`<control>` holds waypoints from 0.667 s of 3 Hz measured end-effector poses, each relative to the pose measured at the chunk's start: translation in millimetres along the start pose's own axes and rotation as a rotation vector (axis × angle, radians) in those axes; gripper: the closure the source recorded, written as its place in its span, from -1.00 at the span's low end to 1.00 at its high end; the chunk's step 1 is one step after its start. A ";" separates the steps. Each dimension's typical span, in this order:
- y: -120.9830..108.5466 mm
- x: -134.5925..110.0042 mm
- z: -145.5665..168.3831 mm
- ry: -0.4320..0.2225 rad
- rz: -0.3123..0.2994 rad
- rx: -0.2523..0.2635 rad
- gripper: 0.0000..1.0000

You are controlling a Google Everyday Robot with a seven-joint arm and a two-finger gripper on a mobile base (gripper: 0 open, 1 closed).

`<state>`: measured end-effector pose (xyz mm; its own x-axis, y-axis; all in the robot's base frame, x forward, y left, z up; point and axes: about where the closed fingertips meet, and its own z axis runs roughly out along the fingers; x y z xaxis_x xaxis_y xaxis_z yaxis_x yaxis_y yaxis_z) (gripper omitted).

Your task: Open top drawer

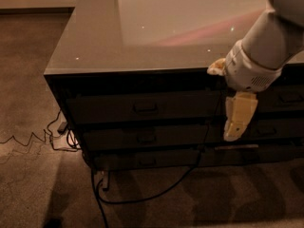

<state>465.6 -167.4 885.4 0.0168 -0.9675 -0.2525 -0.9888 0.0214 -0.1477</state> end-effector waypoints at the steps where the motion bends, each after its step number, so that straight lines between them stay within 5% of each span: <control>1: -6.4 -10.9 49.5 -0.017 -0.047 -0.092 -1.00; 2: -6.4 -10.9 49.5 -0.017 -0.047 -0.092 -1.00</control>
Offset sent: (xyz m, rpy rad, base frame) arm 0.0111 0.0201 -0.0365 0.0055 0.0639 0.0628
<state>479.0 -144.5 841.8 0.0656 -0.9625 -0.2633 -0.9963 -0.0484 -0.0714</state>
